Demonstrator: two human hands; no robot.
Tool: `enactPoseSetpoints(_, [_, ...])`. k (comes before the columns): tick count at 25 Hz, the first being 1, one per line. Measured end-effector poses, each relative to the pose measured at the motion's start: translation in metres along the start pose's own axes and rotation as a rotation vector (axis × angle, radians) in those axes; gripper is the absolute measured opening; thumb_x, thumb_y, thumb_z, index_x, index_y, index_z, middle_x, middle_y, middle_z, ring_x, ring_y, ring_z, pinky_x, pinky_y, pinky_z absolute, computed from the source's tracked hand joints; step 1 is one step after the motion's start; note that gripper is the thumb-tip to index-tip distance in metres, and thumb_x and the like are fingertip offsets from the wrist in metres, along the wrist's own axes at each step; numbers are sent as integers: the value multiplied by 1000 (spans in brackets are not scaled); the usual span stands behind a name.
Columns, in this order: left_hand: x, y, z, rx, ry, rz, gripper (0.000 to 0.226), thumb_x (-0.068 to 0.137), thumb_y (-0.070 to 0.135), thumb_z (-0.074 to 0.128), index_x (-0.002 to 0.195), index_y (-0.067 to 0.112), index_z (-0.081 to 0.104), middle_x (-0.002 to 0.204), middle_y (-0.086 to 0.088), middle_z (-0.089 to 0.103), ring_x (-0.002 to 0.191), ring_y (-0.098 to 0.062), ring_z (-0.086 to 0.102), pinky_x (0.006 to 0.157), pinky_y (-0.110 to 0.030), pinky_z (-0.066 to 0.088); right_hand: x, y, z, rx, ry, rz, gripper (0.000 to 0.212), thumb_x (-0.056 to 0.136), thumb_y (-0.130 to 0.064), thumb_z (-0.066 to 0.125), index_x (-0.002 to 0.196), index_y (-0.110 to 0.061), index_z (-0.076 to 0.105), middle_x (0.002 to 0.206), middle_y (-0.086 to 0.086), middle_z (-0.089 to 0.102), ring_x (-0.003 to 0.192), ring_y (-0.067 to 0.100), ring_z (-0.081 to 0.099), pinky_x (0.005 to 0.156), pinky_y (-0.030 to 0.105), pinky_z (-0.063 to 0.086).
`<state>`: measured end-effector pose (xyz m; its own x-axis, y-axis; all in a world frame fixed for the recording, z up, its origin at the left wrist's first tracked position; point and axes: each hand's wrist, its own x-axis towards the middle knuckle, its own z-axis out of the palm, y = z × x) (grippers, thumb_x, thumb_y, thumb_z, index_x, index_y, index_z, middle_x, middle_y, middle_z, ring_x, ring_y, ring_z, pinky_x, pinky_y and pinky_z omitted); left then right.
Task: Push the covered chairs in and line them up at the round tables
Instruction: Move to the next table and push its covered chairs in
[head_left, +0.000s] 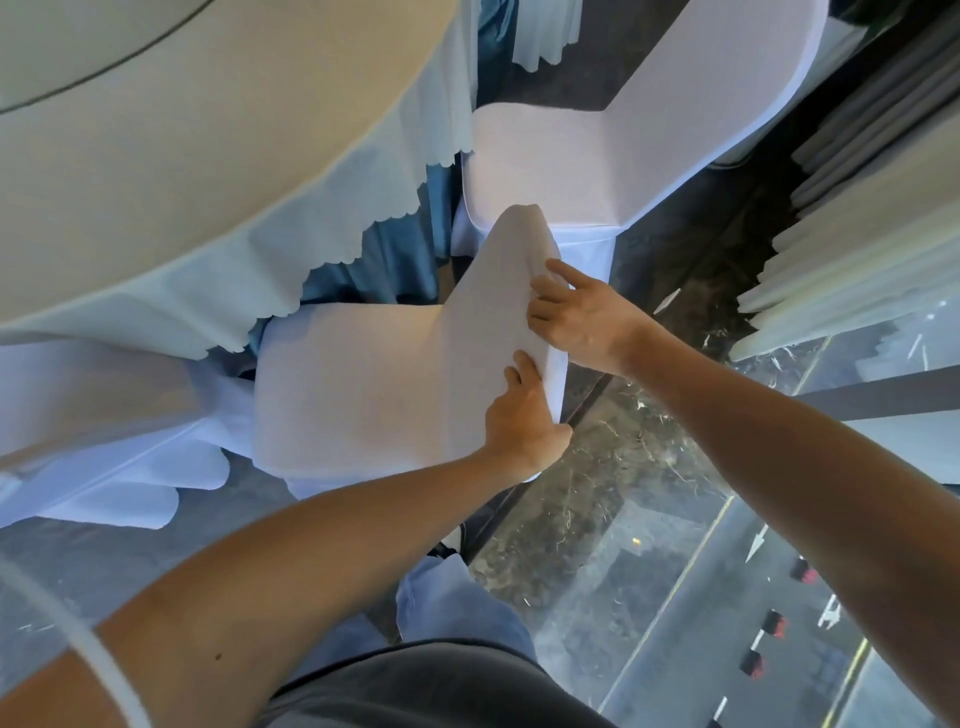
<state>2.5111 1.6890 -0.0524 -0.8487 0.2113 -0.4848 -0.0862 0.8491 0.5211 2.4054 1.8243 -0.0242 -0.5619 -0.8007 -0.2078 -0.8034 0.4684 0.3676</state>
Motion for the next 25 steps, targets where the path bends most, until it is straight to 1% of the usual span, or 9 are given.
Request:
enactPoseSetpoints(3, [4,-9,-9,26,4,36,102,81,31,72,154,5,5,151,-13,35,103,-35,63,80,-39,50,8,3,-3,12,-11,-4,30,67,-17,88,93,-13,76,89,3,70,99,26,61,115,52,31])
enactPoseSetpoints(6, [8,-34,-29,43,-3,73,98,85,32,69,156,10,5,149,-10,40,111,-33,60,88,-38,51,26,-2,-10,49,-23,-4,27,65,-18,87,89,-11,75,84,5,68,91,27,62,113,54,33])
enactPoseSetpoints(9, [6,-57,-48,29,23,97,94,86,35,70,156,14,10,140,-6,50,114,-29,59,94,-37,52,46,-8,-25,56,-11,28,19,69,-13,80,86,-9,73,82,5,66,85,27,59,109,52,36])
enactPoseSetpoints(12, [1,-70,-55,-32,11,118,93,85,30,71,155,13,13,136,-8,52,112,-30,60,91,-39,54,54,-11,-34,35,9,-29,13,63,-7,75,76,-9,70,75,6,63,77,28,57,99,50,44])
enactPoseSetpoints(15, [-10,-68,-46,-47,-43,157,96,83,21,70,155,9,8,142,-14,41,104,-36,61,81,-42,54,44,-17,-35,38,44,-83,18,54,4,59,65,-10,60,66,7,55,69,31,53,93,49,46])
enactPoseSetpoints(17, [-19,-61,-35,-55,-58,164,98,80,17,73,154,9,8,143,-15,37,99,-37,62,79,-43,56,26,-25,-32,36,43,-46,20,52,6,57,65,-9,60,66,7,55,69,32,53,95,51,44])
enactPoseSetpoints(20, [-23,-61,-29,-46,-103,222,97,79,17,75,153,7,13,140,-15,40,96,-38,63,79,-43,56,5,-37,-34,25,47,25,21,51,6,62,66,-9,63,68,7,58,69,31,56,94,51,47])
enactPoseSetpoints(22, [-22,-63,-36,-1,-132,278,94,79,17,74,152,7,15,135,-15,44,94,-37,63,76,-41,55,-2,-43,-36,52,49,100,20,52,5,62,66,-8,63,68,8,58,68,32,56,92,50,48])
enactPoseSetpoints(25, [-16,-78,-58,35,-180,362,90,80,17,73,152,9,19,130,-12,51,99,-34,63,79,-40,56,1,-54,-36,84,30,215,20,50,2,68,68,-7,65,68,10,60,69,33,58,86,49,51])
